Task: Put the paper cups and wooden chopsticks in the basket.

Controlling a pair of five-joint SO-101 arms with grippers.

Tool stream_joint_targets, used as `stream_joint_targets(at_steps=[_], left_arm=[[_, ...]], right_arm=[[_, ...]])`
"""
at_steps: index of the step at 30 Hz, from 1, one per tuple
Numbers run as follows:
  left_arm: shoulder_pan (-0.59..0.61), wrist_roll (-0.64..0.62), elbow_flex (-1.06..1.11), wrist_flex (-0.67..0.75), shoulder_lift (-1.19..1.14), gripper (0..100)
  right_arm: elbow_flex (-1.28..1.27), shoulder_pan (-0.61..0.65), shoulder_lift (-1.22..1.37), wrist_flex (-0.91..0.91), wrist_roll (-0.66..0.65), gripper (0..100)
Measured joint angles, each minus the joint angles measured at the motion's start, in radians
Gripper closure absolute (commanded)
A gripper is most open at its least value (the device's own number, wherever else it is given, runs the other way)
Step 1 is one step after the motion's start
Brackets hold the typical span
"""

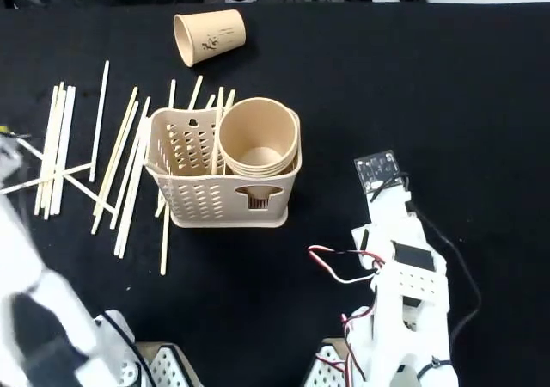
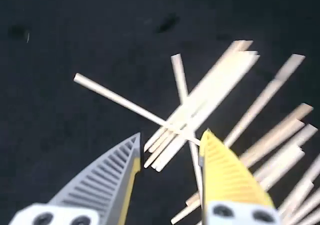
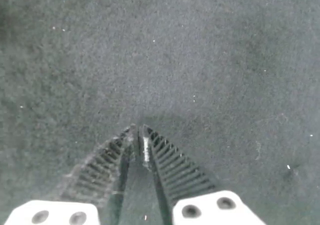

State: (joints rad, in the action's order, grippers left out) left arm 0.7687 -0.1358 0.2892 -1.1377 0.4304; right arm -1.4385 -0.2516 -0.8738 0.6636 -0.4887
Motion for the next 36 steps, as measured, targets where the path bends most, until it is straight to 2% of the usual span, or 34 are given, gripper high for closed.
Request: stream_joint_targets(at_steps=[3,7,12,19,21,25,27,32,36], left_arm=[[0.028,-0.075,-0.043,0.0,-0.198,80],[0.029,-0.207,-0.12,0.0,-0.428,72],[0.029,-0.388,-0.242,0.0,-0.663,72],[0.029,-0.405,-0.43,0.0,-0.93,73],[0.029,-0.405,-0.483,0.0,-0.99,79],[0.035,-0.408,-0.568,-0.011,-1.066,98],[0.031,-0.41,-0.588,-0.003,-1.073,95],[0.028,-0.399,-0.597,-0.002,-1.066,97],[0.032,-0.394,-0.595,-0.058,-1.04,97]], right_arm=[[0.0,0.0,0.0,0.0,0.0,98.6],[0.0,0.0,0.0,0.0,0.0,98.6],[0.0,0.0,0.0,0.0,0.0,98.6],[0.0,0.0,0.0,0.0,0.0,98.6],[0.0,0.0,0.0,0.0,0.0,98.6],[0.0,0.0,0.0,0.0,0.0,98.6],[0.0,0.0,0.0,0.0,0.0,98.6],[0.0,0.0,0.0,0.0,0.0,98.6],[0.0,0.0,0.0,0.0,0.0,98.6]])
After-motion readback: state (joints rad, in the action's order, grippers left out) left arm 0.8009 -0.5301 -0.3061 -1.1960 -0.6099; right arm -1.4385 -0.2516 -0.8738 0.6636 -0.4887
